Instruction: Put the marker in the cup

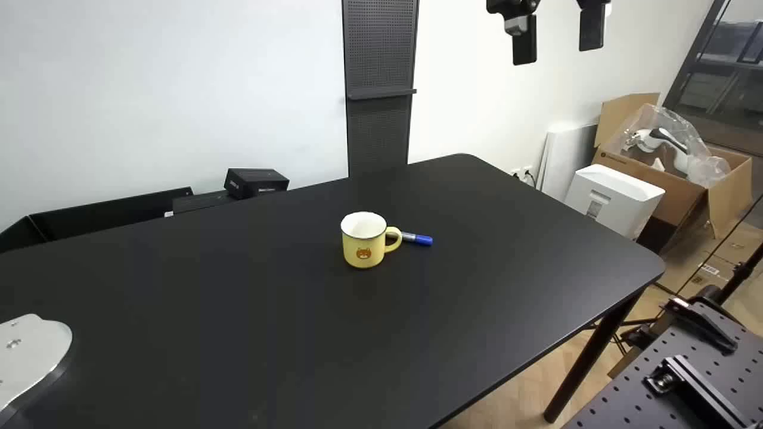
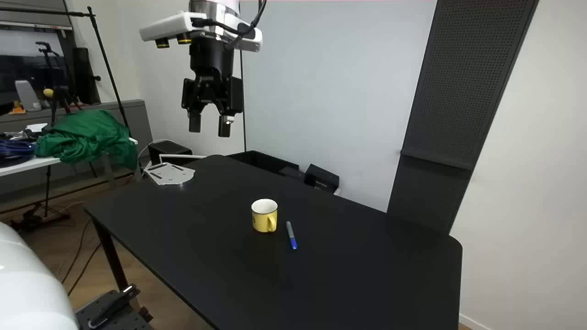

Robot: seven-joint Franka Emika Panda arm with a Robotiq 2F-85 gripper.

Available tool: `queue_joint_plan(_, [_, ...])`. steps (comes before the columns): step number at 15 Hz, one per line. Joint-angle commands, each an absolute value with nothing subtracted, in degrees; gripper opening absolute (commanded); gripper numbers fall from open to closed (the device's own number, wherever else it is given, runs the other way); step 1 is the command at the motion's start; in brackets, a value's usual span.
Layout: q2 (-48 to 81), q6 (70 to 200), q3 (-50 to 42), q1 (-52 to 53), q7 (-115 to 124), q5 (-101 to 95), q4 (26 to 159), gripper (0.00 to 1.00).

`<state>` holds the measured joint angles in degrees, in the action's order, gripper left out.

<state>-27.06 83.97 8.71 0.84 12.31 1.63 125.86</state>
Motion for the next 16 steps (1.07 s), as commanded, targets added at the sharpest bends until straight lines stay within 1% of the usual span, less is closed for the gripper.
queue_joint_plan(1, [-26.97, 83.9, 8.11, 1.59, 12.57, 1.4, 125.73, 1.0])
queue_joint_plan(13, [-26.97, 83.94, 8.11, 1.59, 12.57, 1.4, 125.73, 1.0])
queue_joint_plan(16, [-25.7, 88.6, 7.49, 0.91, 10.87, -1.69, 125.18, 1.0])
